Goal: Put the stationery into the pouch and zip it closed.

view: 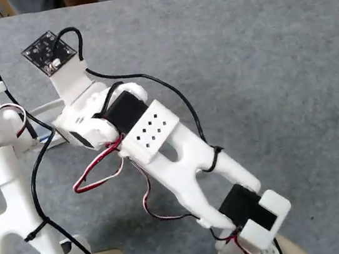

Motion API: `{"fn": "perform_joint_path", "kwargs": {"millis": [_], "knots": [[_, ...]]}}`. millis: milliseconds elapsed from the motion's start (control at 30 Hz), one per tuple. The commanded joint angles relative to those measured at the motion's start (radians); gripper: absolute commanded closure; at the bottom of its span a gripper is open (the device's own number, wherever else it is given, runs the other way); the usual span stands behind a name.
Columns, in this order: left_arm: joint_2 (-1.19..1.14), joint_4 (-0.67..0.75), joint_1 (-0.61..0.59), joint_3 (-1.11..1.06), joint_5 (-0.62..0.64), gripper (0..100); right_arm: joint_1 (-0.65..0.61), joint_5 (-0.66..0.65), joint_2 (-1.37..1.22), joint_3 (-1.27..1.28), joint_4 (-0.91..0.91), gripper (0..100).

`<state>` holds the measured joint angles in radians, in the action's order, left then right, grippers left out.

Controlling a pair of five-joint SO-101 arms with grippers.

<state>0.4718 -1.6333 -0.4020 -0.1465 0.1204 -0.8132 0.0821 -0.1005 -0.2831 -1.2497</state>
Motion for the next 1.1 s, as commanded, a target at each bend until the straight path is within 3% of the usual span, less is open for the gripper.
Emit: {"fn": "perform_joint_path", "kwargs": {"millis": [0,233,333,933,1067], "knots": [[0.006,0.023,-0.018,0.002,-0.009,97,0.051,-0.009,-0.051,0.015,-0.026,84.6],[0.006,0.028,-0.019,-0.016,-0.008,97,0.051,-0.014,-0.051,-0.015,-0.057,79.8],[0.006,0.035,-0.025,-0.018,-0.003,97,0.052,-0.086,-0.051,-0.079,-0.089,79.7],[0.006,0.04,-0.025,-0.018,0.003,97,0.058,-0.123,-0.05,-0.757,-0.517,80.0],[0.006,0.04,-0.025,-0.018,0.028,97,0.149,-0.121,-0.041,-0.728,-0.517,80.0]]}}
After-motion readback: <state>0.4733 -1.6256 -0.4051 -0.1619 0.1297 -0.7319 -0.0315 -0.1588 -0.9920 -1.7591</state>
